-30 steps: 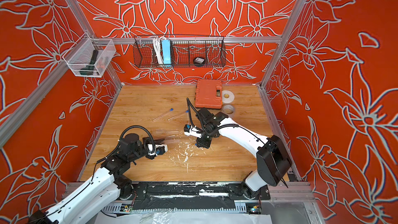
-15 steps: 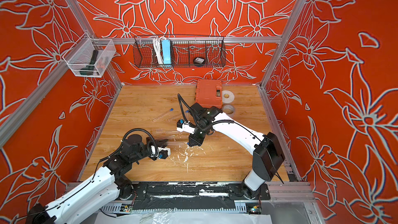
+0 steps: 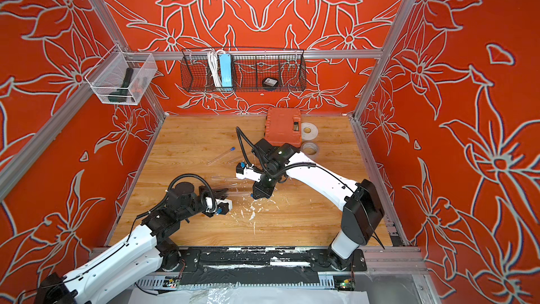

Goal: Insert stoppers into test tubes
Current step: Insert the stopper into the test tube.

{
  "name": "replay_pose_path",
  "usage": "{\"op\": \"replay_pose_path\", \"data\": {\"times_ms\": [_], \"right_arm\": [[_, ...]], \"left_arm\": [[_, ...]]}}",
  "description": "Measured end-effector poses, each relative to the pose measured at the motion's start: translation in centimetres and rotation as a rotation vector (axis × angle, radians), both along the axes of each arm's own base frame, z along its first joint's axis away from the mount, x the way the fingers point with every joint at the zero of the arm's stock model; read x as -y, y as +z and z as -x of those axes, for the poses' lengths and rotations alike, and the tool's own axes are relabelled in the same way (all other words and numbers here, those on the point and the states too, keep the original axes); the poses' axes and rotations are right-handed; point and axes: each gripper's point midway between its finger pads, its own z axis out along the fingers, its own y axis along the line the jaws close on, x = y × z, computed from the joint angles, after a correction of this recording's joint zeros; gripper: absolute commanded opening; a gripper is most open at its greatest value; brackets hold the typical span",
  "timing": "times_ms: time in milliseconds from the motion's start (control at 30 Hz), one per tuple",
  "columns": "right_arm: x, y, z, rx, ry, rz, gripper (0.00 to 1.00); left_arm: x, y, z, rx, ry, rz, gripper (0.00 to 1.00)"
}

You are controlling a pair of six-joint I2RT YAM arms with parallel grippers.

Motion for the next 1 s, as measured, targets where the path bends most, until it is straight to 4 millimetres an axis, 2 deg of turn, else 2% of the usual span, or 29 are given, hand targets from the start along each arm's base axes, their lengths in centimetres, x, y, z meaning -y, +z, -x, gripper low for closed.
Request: {"op": "replay_pose_path", "data": {"times_ms": [633,1000], "right_arm": [[-0.8,0.3,-0.1,-0.001,0.035,0.052,0.06],[-0.7,1.2,0.0,0.009,0.094,0.114,0.00]], "left_arm": [[0.2,0.3,0.2,0.011,-0.005,0.006,0.00],[0.6,0.9,0.5,0.033,-0.023,0.016,0.00]]}}
